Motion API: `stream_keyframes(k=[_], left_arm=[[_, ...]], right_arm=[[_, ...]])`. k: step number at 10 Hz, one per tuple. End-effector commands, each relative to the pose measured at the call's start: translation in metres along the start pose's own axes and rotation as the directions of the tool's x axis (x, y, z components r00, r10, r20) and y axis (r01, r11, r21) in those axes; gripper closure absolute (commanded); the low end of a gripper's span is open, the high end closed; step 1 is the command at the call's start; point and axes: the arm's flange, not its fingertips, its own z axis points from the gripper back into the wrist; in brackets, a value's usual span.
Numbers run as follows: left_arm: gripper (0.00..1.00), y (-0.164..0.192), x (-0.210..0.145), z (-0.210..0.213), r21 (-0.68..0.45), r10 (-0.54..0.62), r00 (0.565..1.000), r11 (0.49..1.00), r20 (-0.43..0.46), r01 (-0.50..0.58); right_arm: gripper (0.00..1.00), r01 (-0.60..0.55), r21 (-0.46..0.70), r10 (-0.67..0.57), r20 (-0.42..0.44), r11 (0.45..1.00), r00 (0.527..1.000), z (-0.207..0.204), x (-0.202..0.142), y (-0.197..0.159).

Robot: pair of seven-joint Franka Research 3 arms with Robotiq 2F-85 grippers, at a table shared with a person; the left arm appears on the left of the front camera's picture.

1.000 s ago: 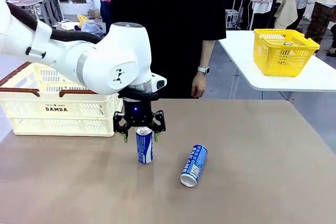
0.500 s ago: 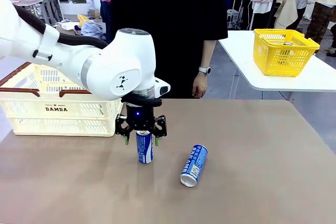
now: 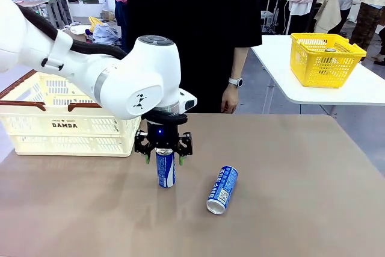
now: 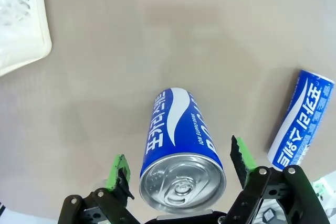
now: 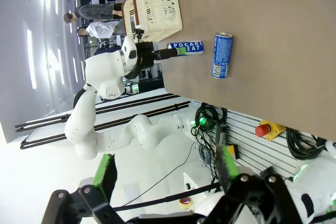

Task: Place the drinks into the Shopping basket.
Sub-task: Pick up one drink and place it into the Shopping basket.

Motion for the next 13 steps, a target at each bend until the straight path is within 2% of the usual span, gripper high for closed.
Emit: stream_keyframes(k=[1,2,3,4,8,10,11,12,13], left_arm=[[0.0,-0.003,0.0,-0.005,0.022,0.034,0.999,0.999,0.024,-0.035],[0.32,-0.004,0.0,-0.006,0.013,0.038,0.999,0.999,0.026,-0.039],[0.92,-0.007,0.001,-0.008,0.022,0.029,0.999,0.999,0.037,-0.03],[1.0,-0.008,0.0,-0.01,0.029,0.022,0.999,0.999,0.042,-0.023],[1.0,-0.009,0.001,-0.011,0.031,0.008,0.999,0.999,0.039,-0.01],[1.0,-0.005,0.001,0.007,0.035,0.0,0.998,0.999,0.069,-0.003],[1.0,0.006,0.007,0.038,0.013,-0.003,0.997,1.0,0.072,0.002],[1.0,0.025,0.018,0.091,-0.02,-0.053,0.996,0.998,0.077,0.055],[1.0,0.045,0.036,0.142,-0.037,-0.051,0.994,0.998,0.093,0.055]], right_arm=[[0.0,-0.014,-0.011,0.014,-0.009,1.0,1.0,0.003,-0.002,-0.001],[0.0,-0.014,-0.011,0.014,-0.009,1.0,1.0,0.003,-0.002,-0.001],[0.0,-0.014,-0.011,0.014,-0.009,1.0,1.0,0.003,-0.002,-0.001],[0.0,-0.014,-0.011,0.014,-0.009,1.0,1.0,0.003,-0.002,-0.001],[0.0,-0.014,-0.011,0.014,-0.009,1.0,1.0,0.003,-0.002,-0.001],[0.0,-0.014,-0.011,0.014,-0.009,1.0,1.0,0.003,-0.002,-0.001],[0.0,-0.014,-0.011,0.014,-0.009,1.0,1.0,0.003,-0.002,-0.001],[0.0,-0.014,-0.011,0.014,-0.009,1.0,1.0,0.003,-0.002,-0.001],[0.0,-0.014,-0.011,0.014,-0.009,1.0,1.0,0.003,-0.002,-0.001]])
